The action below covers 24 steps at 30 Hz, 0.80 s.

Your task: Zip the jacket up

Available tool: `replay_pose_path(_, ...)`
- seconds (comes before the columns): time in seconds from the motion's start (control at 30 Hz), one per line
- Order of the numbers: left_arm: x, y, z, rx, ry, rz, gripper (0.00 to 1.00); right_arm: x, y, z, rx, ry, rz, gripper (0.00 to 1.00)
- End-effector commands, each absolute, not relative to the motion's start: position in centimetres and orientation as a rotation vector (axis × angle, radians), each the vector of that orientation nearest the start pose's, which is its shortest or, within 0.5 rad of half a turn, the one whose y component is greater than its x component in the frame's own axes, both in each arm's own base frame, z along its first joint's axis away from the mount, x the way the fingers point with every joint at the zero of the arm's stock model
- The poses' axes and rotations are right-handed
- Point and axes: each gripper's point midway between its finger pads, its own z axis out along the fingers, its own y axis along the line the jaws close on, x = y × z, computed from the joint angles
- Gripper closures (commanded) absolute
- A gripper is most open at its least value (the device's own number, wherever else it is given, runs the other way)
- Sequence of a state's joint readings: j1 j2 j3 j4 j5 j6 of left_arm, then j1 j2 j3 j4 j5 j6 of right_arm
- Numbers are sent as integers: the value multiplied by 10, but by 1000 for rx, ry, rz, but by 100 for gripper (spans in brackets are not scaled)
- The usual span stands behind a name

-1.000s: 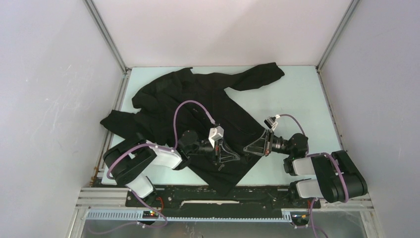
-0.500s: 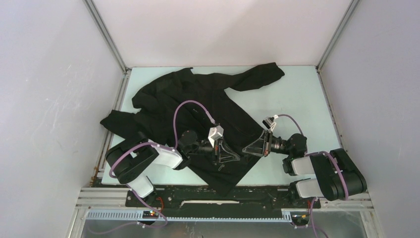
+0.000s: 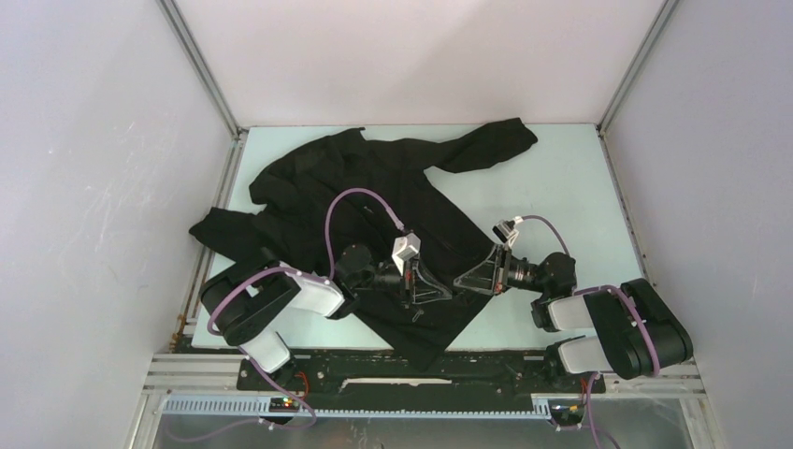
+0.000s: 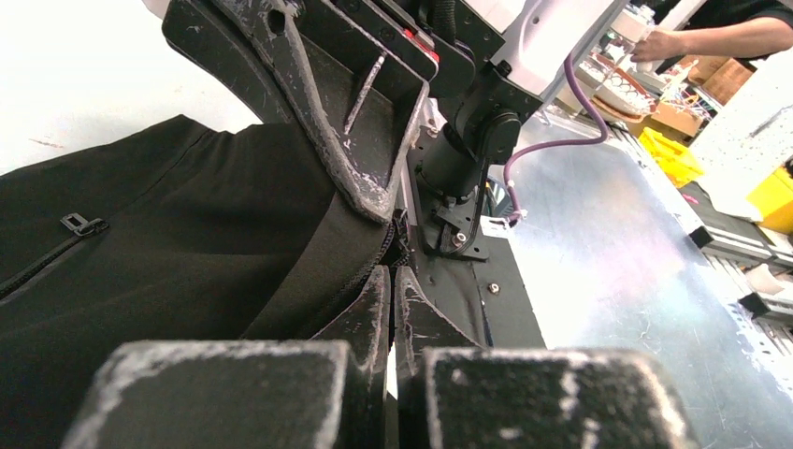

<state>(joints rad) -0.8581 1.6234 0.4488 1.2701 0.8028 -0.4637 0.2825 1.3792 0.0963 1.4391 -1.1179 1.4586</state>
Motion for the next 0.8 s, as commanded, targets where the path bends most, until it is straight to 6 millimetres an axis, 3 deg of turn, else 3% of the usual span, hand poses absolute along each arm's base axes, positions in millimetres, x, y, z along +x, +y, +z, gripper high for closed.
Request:
replay_pose_path(0.0, 149, -371, 166, 961, 1366, -1566, 100, 160, 231, 176, -117, 1865, 2009, 100)
replay_pose_path(0.27, 160, -361, 171, 867, 1362, -1573, 100, 165, 231, 174, -95, 1855, 1986, 100)
replay_pose_path(0.77, 162, -367, 175, 809, 1358, -1655, 100, 177, 243, 179, -17, 1802, 1957, 100)
